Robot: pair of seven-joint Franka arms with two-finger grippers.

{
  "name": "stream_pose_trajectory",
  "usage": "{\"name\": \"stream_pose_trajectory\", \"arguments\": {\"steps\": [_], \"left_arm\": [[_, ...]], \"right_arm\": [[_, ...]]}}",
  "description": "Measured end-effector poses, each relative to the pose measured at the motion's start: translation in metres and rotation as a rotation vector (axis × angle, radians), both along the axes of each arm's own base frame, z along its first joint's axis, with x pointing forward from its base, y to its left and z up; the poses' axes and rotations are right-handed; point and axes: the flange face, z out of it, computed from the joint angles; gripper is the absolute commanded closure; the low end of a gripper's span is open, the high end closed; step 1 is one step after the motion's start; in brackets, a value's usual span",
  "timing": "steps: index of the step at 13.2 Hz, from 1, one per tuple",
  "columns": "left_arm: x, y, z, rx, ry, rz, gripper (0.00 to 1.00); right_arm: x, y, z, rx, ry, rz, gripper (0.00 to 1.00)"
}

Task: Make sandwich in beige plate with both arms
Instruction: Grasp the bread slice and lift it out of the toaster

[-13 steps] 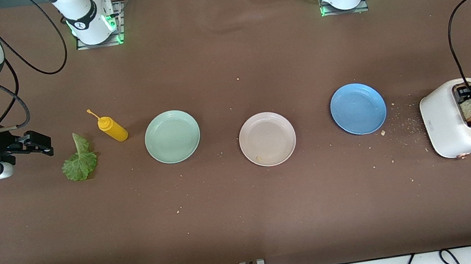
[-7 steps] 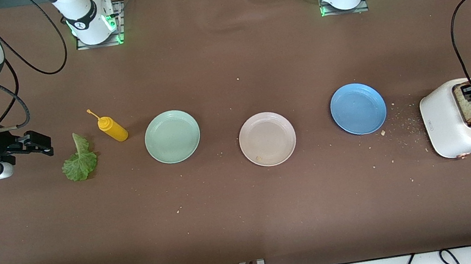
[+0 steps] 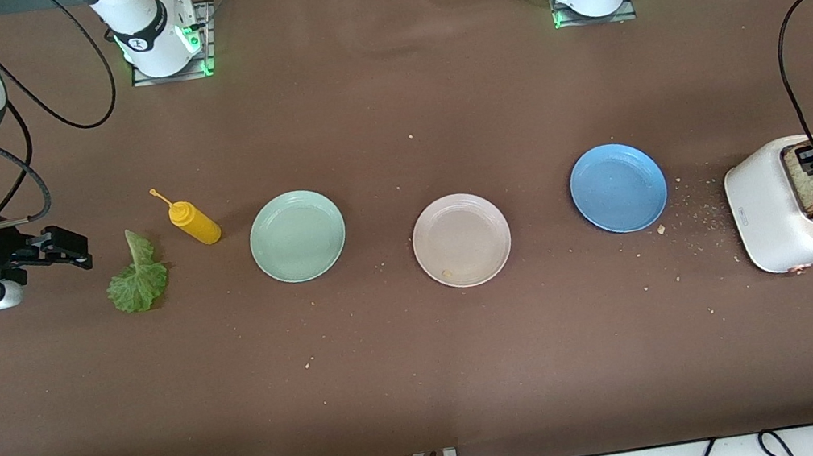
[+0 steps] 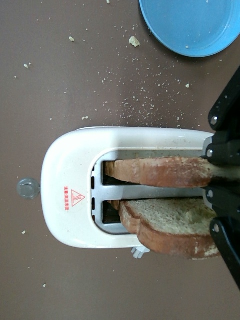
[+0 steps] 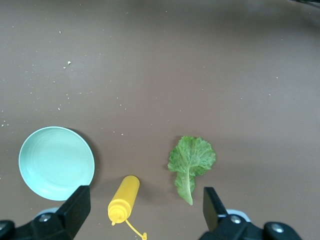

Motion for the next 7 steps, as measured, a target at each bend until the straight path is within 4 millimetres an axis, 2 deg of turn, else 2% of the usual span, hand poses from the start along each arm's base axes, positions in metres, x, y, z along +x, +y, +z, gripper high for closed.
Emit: {"name": "stream_pose_trajectory", "arguments": {"steps": [3,5,7], "left_arm": [[0.0,-0.002,0.016,0.006,-0.005,0.0,1.0],[-0.001,-0.003,0.043,0.009,0.023,0.009,1.0],[0.001,-0.012,0.08,0.011,0.049,0.009,1.0]], "right_arm": [[0.0,-0.001,0.0,0.001,0.0,-0.002,0.0],[0.0,-0.001,0.0,0.001,0.0,-0.002,0.0],[0.0,-0.001,0.0,0.002,0.0,-0.002,0.0]]}}
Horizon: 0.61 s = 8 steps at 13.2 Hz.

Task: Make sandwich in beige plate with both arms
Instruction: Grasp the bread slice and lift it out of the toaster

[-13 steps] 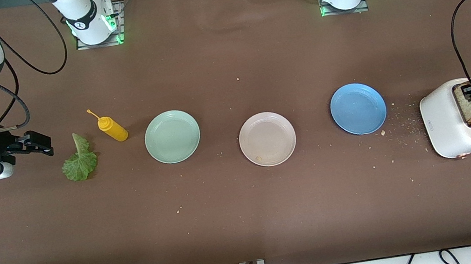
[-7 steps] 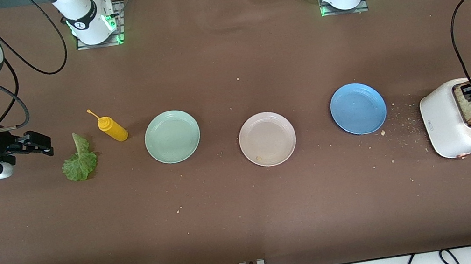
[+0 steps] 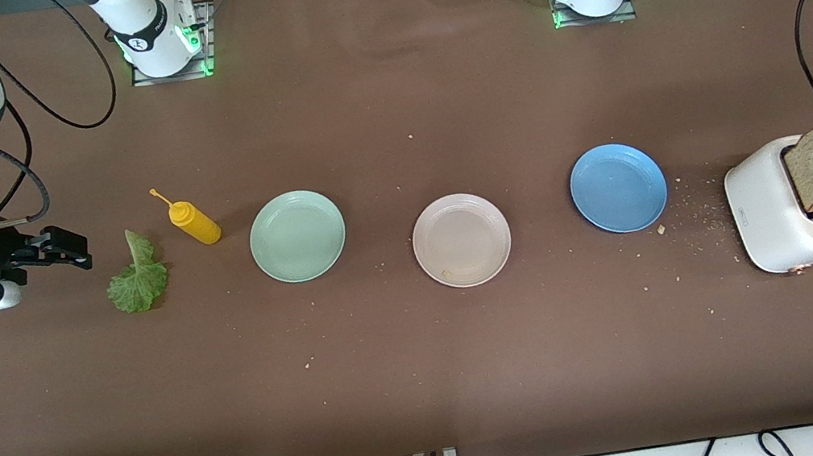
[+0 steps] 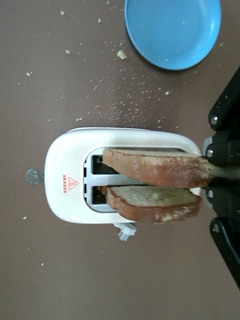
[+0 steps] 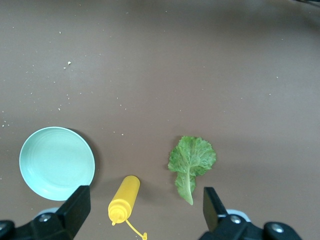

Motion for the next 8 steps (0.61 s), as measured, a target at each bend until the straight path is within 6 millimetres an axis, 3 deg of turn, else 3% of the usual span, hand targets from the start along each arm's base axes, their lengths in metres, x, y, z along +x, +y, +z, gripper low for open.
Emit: {"name": "stream_pose_trajectory", "arguments": {"steps": [4,6,8], "left_arm": [[0.007,-0.044,0.058,-0.009,0.018,-0.052,1.0],[0.011,-0.078,0.068,-0.026,0.012,-0.097,1.0],[0.014,-0.114,0.066,-0.122,0.008,-0.113,1.0]], "right_arm": [[0.0,0.0,0.0,0.0,0.0,-0.001,0.0],[0.0,0.0,0.0,0.0,0.0,-0.001,0.0],[0.0,0.0,0.0,0.001,0.0,-0.001,0.0]]}}
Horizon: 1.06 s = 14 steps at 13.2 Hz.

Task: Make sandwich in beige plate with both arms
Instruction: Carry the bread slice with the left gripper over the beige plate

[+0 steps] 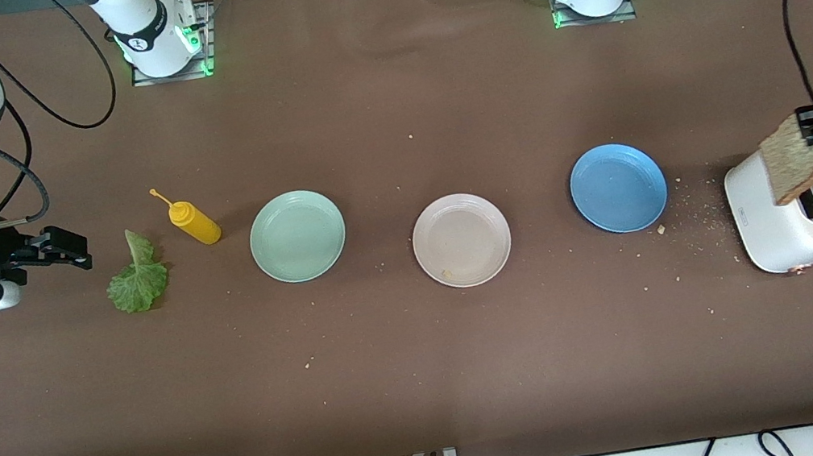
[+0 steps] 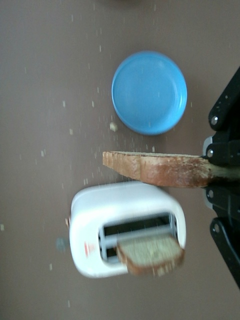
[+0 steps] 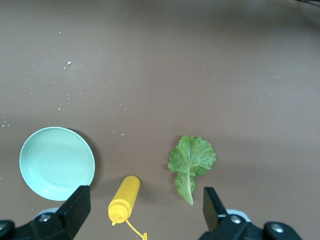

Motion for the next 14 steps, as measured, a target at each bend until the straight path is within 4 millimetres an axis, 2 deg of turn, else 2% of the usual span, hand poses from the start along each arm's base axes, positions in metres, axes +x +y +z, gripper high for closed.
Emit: {"name": "stream_pose_trajectory", "arguments": {"steps": [2,4,6,9,11,14], "left_arm": [[0.003,-0.034,-0.011,-0.144,0.024,0.021,1.0],[0.008,-0.067,-0.032,-0.281,0.075,0.037,1.0],[0.012,-0.105,-0.062,-0.394,0.149,0.028,1.0],[0.016,-0.166,-0.125,-0.603,0.302,0.043,1.0],[0.024,-0.188,-0.168,-0.796,0.383,0.107,1.0],[0.032,-0.197,-0.231,-1.021,0.4,0.1,1.0]], "right_arm": [[0.0,0.0,0.0,0.0,0.0,0.0,0.0],[0.0,0.0,0.0,0.0,0.0,0.0,0.0],[0.0,0.0,0.0,0.0,0.0,0.0,0.0],[0.0,0.0,0.0,0.001,0.001,-0.001,0.0],[0.0,0.0,0.0,0.001,0.001,-0.001,0.0],[0.0,0.0,0.0,0.001,0.0,-0.001,0.0]]}}
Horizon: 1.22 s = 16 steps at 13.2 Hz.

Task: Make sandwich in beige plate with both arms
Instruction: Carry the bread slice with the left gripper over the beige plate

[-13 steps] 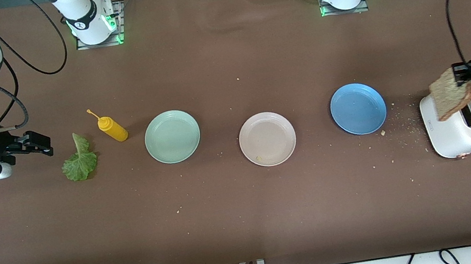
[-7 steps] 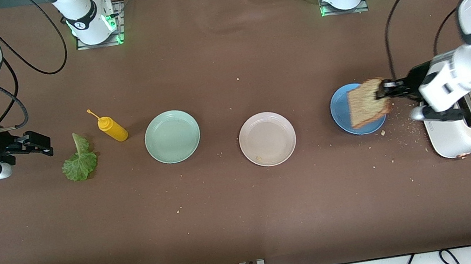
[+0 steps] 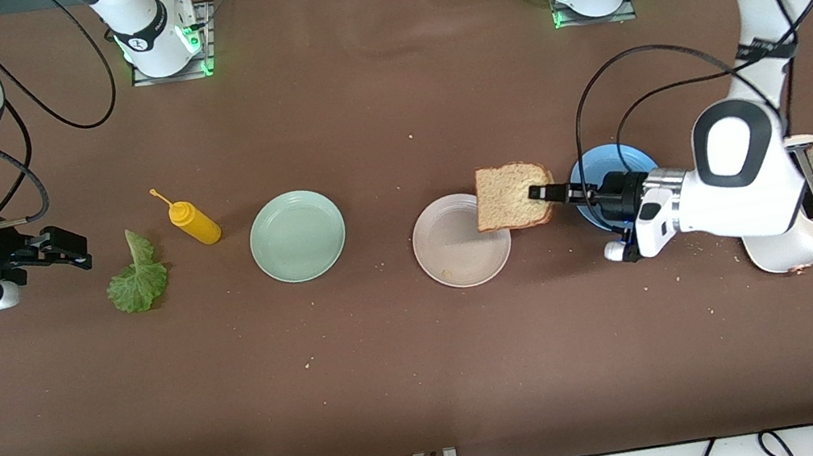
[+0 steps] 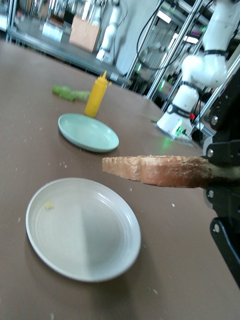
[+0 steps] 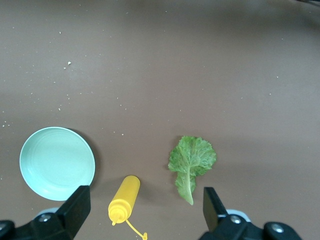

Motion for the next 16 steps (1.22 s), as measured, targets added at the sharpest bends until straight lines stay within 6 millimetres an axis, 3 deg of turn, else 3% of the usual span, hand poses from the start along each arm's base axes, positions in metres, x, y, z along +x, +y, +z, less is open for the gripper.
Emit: {"name": "stream_pose_trajectory", "arguments": {"steps": [4,6,7,10,14,15,16], "left_arm": [[0.0,-0.018,-0.094,-0.247,-0.114,0.049,1.0],[-0.007,-0.033,-0.132,-0.294,-0.151,0.064,1.0],[-0.01,-0.039,-0.142,-0.301,-0.156,0.059,1.0],[-0.012,-0.053,-0.145,-0.293,-0.168,0.045,0.83],[-0.012,-0.051,-0.152,-0.241,-0.187,0.027,0.83],[-0.012,-0.047,-0.155,-0.225,-0.191,0.016,0.66],[-0.012,-0.044,-0.157,-0.214,-0.193,0.013,0.01]], "right_arm": [[0.0,0.0,0.0,0.0,0.0,0.0,0.0],[0.0,0.0,0.0,0.0,0.0,0.0,0.0],[0.0,0.0,0.0,0.0,0.001,0.0,0.0],[0.0,0.0,0.0,0.0,0.0,0.0,0.0],[0.0,0.0,0.0,0.0,0.001,0.0,0.0],[0.0,0.0,0.0,0.0,0.001,0.0,0.0],[0.0,0.0,0.0,0.0,0.001,0.0,0.0]]}}
